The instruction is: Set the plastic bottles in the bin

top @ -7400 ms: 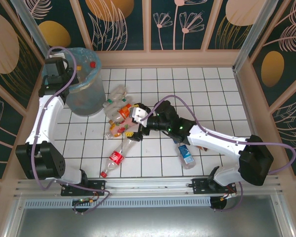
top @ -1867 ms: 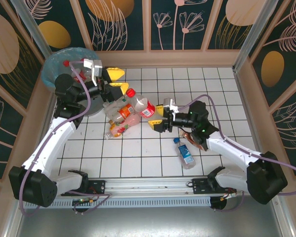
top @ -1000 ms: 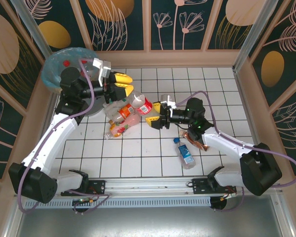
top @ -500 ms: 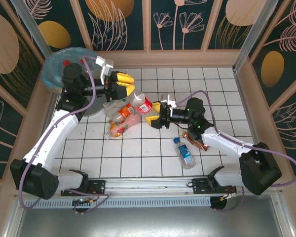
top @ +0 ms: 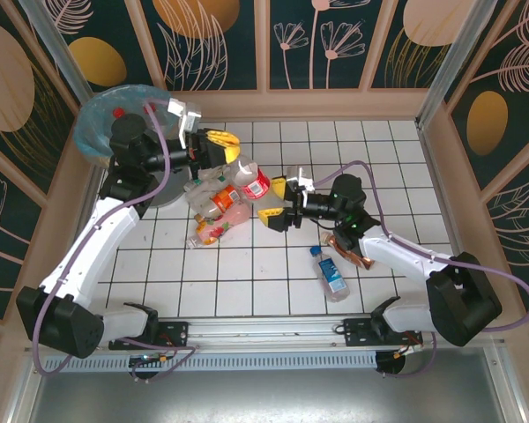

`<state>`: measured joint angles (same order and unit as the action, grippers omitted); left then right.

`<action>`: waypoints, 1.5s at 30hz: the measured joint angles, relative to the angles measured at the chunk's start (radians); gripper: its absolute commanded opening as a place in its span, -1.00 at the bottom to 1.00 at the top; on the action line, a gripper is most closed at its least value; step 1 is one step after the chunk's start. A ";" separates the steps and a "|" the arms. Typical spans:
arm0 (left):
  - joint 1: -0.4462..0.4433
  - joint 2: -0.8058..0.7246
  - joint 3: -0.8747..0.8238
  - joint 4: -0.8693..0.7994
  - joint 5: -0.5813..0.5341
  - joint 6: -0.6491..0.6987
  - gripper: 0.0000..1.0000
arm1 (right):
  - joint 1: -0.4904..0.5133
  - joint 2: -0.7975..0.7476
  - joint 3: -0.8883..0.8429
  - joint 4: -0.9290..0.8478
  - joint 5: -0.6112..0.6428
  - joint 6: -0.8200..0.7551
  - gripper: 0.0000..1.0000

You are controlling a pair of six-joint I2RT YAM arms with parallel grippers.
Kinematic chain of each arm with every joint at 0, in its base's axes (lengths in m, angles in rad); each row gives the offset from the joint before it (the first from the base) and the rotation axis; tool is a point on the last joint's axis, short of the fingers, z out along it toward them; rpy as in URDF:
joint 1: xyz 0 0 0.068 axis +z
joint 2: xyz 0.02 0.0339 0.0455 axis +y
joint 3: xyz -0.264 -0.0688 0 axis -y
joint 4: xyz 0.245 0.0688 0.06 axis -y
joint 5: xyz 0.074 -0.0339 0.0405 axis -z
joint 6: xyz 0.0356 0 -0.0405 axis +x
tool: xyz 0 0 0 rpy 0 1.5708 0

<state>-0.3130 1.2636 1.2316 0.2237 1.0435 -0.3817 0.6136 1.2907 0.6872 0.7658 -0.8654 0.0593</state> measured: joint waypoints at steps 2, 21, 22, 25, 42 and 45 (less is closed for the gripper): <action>-0.004 -0.016 0.006 -0.024 -0.082 -0.002 -1.00 | 0.002 -0.007 0.000 0.006 0.035 -0.008 0.95; 0.187 0.061 0.637 -0.511 -1.188 0.154 -1.00 | 0.044 -0.112 0.016 -0.227 0.274 -0.225 0.98; 0.194 0.086 0.677 -0.537 -1.195 0.162 -1.00 | 0.051 -0.112 0.024 -0.247 0.275 -0.239 0.98; 0.216 0.153 0.747 -0.613 -1.209 0.182 -1.00 | 0.078 -0.109 0.047 -0.293 0.286 -0.278 0.98; 0.334 0.241 0.556 -0.787 -1.141 0.229 -1.00 | 0.158 -0.038 0.062 -0.382 0.290 -0.350 0.98; 0.334 0.240 0.486 -0.789 -1.127 0.240 -1.00 | 0.165 -0.020 0.067 -0.385 0.290 -0.351 0.98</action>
<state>0.0208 1.5040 1.7172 -0.5648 -0.0837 -0.1421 0.7784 1.2705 0.7544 0.3805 -0.5758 -0.2916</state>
